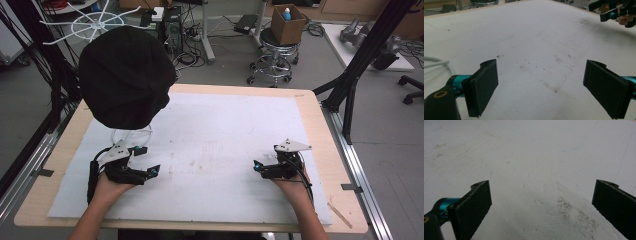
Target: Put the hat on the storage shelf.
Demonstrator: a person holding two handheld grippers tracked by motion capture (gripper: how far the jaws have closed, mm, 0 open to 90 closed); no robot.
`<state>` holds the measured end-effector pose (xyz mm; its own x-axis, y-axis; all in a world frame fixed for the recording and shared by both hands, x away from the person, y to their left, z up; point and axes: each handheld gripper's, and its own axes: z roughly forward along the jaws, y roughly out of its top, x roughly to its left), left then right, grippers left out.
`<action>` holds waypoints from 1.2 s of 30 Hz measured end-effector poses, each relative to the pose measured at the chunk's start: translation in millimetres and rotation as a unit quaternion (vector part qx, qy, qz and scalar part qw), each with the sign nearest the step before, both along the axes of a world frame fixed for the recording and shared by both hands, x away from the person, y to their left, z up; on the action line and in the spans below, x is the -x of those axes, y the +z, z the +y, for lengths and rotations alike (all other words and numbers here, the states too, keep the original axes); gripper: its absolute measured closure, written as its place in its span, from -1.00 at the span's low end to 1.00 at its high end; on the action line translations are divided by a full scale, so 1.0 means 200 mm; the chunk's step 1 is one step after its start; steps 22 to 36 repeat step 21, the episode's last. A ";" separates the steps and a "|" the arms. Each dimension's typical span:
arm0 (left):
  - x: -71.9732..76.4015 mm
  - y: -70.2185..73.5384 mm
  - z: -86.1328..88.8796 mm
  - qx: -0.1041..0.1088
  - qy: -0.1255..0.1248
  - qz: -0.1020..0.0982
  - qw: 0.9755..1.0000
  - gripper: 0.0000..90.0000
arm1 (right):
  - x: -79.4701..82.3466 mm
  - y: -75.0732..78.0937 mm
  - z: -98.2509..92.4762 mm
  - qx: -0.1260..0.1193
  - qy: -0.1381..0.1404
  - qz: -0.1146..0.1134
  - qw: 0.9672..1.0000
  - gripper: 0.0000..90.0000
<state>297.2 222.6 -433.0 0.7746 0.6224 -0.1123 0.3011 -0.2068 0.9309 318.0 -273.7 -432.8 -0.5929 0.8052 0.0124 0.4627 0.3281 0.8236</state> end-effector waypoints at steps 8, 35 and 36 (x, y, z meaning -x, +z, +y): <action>0.00 0.00 0.00 -0.004 -0.001 -0.001 1.000 -0.71 | 0.00 0.00 0.00 0.002 0.001 0.002 1.000 -0.97; -0.01 -0.01 -0.01 -0.021 0.003 0.000 1.000 -0.71 | -0.01 -0.01 0.01 0.003 0.003 0.005 1.000 -0.97; -0.01 -0.01 -0.01 -0.021 0.003 0.000 1.000 -0.71 | -0.01 -0.01 0.01 0.003 0.003 0.005 1.000 -0.97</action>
